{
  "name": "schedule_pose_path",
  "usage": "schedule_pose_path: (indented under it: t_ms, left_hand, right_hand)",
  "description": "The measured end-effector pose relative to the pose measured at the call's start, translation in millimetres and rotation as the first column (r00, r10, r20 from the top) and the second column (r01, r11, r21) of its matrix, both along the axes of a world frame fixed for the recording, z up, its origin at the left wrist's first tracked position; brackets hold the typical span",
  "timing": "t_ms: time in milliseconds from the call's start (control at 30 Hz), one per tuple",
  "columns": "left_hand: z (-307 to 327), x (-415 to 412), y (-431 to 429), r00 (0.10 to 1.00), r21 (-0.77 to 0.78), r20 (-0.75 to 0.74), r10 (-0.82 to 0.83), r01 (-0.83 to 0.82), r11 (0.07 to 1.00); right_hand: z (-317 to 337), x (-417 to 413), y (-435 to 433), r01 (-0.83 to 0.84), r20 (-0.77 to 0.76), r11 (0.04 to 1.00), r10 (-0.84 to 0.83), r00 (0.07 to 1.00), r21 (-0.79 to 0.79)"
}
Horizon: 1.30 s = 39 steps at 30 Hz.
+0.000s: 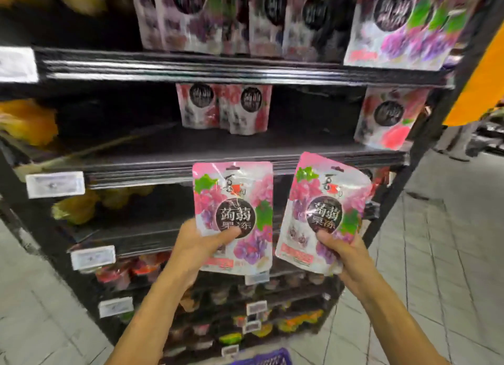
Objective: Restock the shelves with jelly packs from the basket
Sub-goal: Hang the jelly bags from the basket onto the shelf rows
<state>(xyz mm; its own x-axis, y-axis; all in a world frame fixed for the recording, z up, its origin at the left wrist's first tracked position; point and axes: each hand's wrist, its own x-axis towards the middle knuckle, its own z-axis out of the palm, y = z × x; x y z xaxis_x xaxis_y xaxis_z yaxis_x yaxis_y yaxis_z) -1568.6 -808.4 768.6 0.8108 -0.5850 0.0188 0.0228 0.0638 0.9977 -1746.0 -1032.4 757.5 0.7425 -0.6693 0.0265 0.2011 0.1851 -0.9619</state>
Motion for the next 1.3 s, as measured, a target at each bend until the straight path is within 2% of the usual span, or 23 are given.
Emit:
schedule_pose_path:
  t_ms: [67,200,500,700,833,1000,1100,1300]
  left_hand:
    - [26,1,-8,0.999,-0.052,0.039,-0.011,0.013,0.999]
    - [68,4,-24,0.995,-0.118,0.097,-0.026,0.037,0.992]
    - [130,13,-71,0.976,-0.171,0.218,0.011,0.027,0.985]
    - [167,22,-107,0.967,-0.195,0.252,0.048,0.002,0.981]
    - [188,24,-129,0.967,-0.219,0.249,0.056,0.0,0.976]
    - [201,26,-147,0.96,-0.225,0.262,0.099,-0.039,0.974]
    - [204,26,-152,0.951,-0.213,0.285,0.119,-0.058,0.975]
    - [204,29,-158,0.941,-0.193,0.31,0.138,-0.079,0.978]
  right_hand:
    - [24,-3,-7,0.011,0.012,0.996,-0.01,1.0,-0.086]
    - [65,-4,-24,0.057,0.076,0.987,-0.045,0.996,-0.153]
    - [140,7,-73,0.233,0.169,0.917,-0.186,0.968,-0.324]
    - [196,34,-120,0.255,0.23,0.893,-0.178,0.957,-0.371]
    - [236,59,-146,0.198,0.288,0.929,-0.107,0.952,-0.311]
    - [278,93,-168,0.171,0.236,0.915,-0.087,0.968,-0.366]
    - [293,110,-173,0.149,0.229,0.904,-0.058,0.972,-0.401]
    - [295,136,-183,0.222,0.279,0.858,-0.097,0.955,-0.463]
